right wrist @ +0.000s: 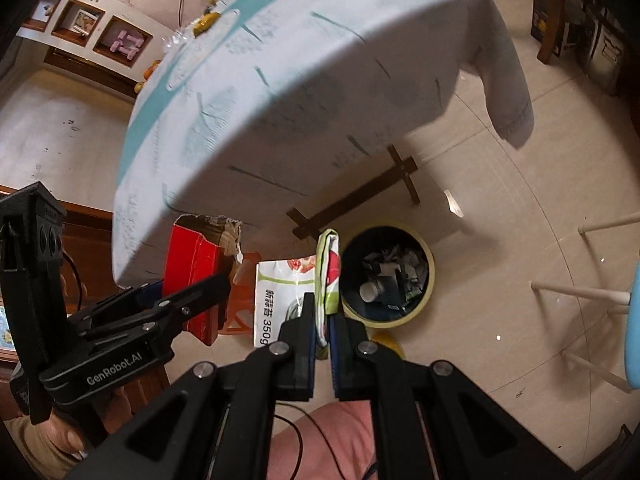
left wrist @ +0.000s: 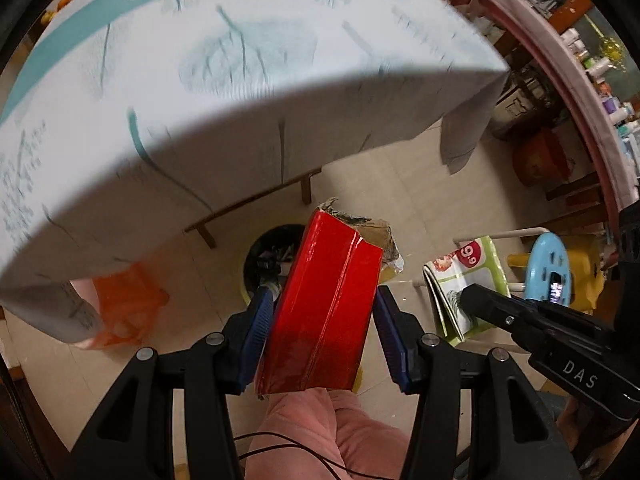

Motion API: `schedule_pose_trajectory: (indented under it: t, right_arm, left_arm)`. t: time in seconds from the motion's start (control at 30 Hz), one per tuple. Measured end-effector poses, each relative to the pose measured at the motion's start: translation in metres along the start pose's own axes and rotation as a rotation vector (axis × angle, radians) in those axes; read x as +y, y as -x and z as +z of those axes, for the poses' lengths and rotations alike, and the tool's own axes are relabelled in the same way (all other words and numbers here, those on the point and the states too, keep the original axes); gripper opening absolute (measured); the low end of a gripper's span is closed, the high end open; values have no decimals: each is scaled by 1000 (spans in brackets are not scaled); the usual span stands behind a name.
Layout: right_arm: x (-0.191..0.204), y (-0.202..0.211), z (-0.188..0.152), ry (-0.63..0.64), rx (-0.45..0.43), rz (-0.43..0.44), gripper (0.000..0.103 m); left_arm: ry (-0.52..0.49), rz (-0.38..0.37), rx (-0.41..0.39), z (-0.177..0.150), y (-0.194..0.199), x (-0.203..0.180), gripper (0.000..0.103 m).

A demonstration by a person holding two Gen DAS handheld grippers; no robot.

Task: Collect trash
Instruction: 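Carry the red box and snack bag off the table over the bin, then open the left tool over the bin while the right tool releases the snack bag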

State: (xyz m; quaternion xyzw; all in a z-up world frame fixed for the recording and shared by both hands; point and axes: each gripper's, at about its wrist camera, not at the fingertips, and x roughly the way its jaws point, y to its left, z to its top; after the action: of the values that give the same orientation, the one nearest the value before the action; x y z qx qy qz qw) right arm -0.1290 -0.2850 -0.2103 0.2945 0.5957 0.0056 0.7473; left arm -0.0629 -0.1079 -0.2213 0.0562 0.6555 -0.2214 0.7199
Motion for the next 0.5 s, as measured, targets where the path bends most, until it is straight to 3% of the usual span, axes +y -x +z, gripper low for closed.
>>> schedule_pose_trajectory:
  t: [0.23, 0.5]
  right_arm:
    - [-30, -55, -9, -11, 17, -20, 5]
    - [-64, -131, -15, -39, 47, -45, 5]
  left_arm:
    - [55, 55, 23, -11, -76, 10, 50]
    - [44, 112, 24, -10, -144, 18, 50]
